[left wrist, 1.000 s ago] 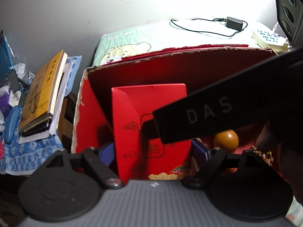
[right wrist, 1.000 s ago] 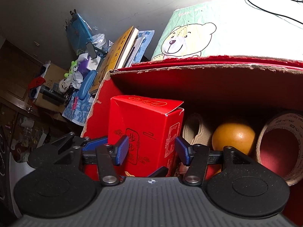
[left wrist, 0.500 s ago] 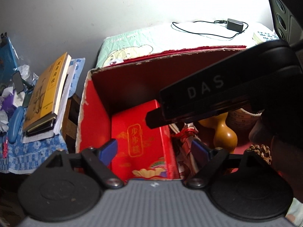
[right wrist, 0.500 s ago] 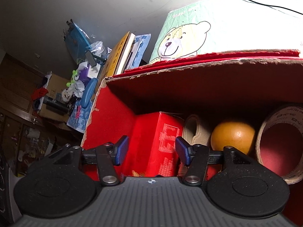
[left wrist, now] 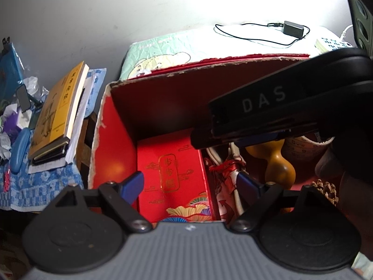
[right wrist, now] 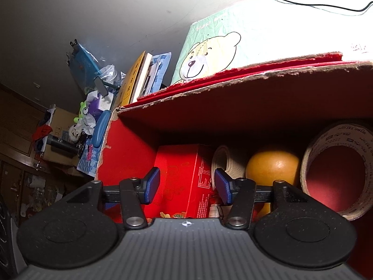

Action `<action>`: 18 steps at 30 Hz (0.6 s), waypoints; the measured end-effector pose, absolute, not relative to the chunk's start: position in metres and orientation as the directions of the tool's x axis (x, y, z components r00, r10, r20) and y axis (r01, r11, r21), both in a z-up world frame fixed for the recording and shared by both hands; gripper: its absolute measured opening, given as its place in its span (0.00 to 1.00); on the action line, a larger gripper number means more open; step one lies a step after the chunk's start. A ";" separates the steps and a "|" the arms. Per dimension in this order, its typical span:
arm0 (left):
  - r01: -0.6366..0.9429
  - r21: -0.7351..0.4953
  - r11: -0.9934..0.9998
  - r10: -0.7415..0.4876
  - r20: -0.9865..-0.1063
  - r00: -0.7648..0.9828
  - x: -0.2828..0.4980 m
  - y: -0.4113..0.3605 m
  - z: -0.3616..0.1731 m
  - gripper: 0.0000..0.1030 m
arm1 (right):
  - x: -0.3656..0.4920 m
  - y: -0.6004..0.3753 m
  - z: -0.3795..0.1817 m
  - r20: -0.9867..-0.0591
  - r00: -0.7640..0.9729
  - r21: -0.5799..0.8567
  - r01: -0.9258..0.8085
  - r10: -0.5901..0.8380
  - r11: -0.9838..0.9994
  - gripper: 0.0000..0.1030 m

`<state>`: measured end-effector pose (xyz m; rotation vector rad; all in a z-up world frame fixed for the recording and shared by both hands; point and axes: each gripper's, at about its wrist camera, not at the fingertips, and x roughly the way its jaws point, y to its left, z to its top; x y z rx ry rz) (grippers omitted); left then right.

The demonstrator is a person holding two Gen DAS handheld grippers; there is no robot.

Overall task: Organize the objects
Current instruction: 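Lower the gift box into the red box beside the strap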

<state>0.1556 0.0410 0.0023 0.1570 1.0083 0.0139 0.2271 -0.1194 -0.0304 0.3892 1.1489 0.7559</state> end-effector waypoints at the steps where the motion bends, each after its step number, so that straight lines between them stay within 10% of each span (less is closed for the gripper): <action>1: 0.058 0.137 0.989 0.085 -0.843 0.531 0.156 0.042 0.001 0.85 | 0.227 -0.120 -0.030 -0.672 0.211 0.632 -0.336 0.709 0.699 0.54; 18: 0.028 0.130 0.991 0.097 -0.848 0.522 0.161 0.043 -0.002 0.91 | 0.223 -0.120 -0.030 -0.709 0.291 0.565 -0.311 0.643 0.764 0.54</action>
